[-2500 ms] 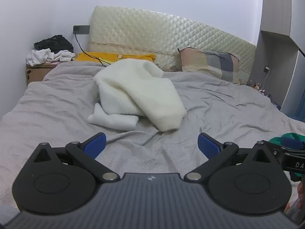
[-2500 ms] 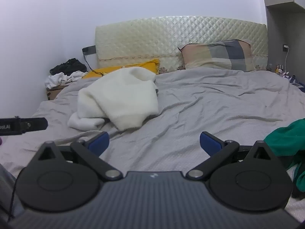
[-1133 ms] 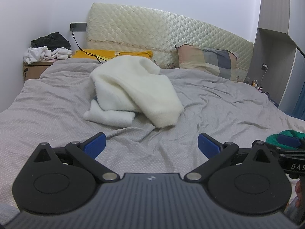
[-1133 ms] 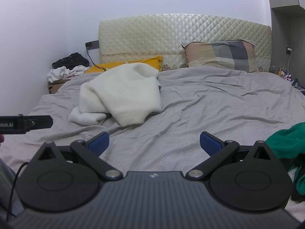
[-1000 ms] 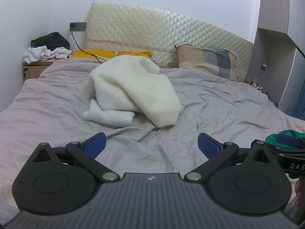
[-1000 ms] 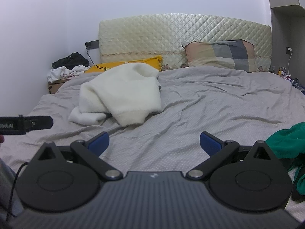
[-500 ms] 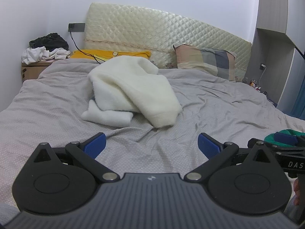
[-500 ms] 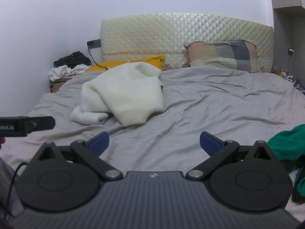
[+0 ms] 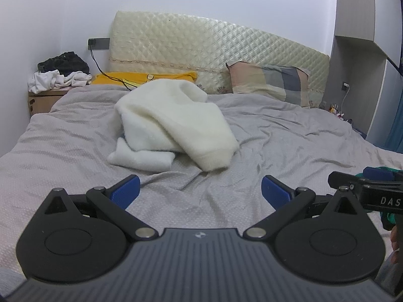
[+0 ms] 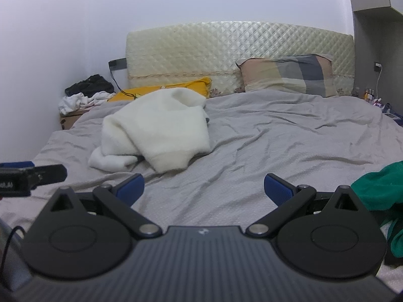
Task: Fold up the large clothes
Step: 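Approach the cream fleece garment on the bed with both tools open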
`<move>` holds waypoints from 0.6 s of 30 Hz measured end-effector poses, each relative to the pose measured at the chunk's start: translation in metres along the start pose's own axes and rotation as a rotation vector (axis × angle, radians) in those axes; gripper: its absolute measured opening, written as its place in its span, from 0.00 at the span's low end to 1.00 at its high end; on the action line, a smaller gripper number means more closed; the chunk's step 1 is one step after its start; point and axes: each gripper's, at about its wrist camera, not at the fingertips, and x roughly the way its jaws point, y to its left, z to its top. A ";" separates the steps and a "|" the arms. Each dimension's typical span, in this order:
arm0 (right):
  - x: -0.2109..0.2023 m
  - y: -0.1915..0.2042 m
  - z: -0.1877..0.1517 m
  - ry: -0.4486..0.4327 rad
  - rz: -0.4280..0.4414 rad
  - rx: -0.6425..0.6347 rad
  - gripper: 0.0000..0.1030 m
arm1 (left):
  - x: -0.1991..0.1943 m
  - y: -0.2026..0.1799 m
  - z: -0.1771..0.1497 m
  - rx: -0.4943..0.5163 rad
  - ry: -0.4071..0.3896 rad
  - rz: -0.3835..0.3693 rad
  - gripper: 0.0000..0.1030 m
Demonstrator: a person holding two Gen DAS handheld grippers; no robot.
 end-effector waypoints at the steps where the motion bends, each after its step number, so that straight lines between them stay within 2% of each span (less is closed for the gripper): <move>1: 0.000 -0.001 0.001 0.001 -0.002 0.001 1.00 | -0.001 0.000 0.000 0.001 -0.001 0.002 1.00; 7: -0.004 -0.001 0.004 -0.007 0.001 0.016 1.00 | -0.009 -0.004 0.002 -0.001 0.012 0.005 1.00; 18: -0.022 -0.008 0.011 -0.068 -0.021 0.070 1.00 | -0.036 -0.019 0.002 0.046 -0.029 0.001 1.00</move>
